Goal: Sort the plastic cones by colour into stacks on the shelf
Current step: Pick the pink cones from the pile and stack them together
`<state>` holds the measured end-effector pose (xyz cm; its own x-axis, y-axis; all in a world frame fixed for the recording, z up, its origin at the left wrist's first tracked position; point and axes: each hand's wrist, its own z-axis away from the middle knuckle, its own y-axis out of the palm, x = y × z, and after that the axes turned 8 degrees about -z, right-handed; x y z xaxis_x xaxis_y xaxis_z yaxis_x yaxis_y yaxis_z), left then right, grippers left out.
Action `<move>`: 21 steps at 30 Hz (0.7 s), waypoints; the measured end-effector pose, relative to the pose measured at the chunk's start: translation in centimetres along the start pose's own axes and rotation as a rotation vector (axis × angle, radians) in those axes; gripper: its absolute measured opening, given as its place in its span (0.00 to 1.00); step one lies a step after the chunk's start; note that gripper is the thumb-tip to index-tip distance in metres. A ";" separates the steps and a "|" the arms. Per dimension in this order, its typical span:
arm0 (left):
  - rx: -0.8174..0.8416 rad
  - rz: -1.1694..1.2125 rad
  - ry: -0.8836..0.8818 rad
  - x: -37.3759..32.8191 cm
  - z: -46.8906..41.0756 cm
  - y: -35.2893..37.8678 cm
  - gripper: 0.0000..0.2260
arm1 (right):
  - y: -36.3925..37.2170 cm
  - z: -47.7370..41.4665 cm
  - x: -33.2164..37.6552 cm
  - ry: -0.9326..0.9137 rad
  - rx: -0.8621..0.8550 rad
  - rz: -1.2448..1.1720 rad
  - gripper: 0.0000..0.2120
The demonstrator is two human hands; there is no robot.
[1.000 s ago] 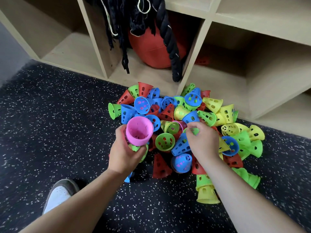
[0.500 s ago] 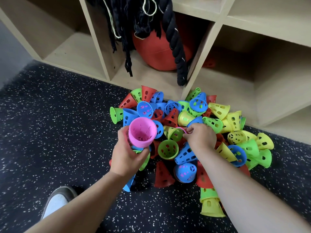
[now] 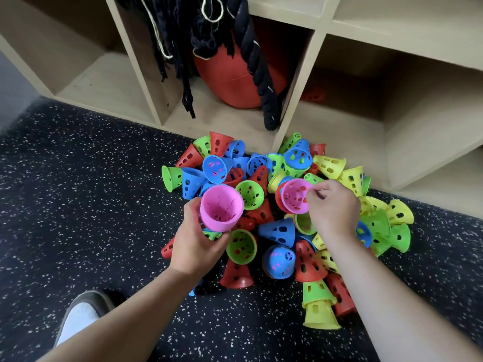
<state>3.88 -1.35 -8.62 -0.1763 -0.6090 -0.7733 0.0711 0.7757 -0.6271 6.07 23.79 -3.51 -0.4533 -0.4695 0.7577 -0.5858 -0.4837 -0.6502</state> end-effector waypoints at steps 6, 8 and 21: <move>0.020 0.014 0.029 -0.8 0.7 0.3 0.34 | -3.0 0.0 1.1 0.205 -0.018 -0.394 0.02; 0.029 0.000 0.031 -1.2 1.0 0.4 0.35 | -4.2 0.5 2.1 0.273 -0.033 -0.576 0.03; 0.089 0.057 0.126 -5.1 2.9 2.5 0.32 | -6.0 6.1 5.5 0.149 0.303 -0.654 0.03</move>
<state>7.77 3.22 -6.55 -0.2905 -0.5346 -0.7936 0.1703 0.7872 -0.5927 11.17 19.57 4.22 -0.1742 0.0799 0.9815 -0.5664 -0.8235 -0.0335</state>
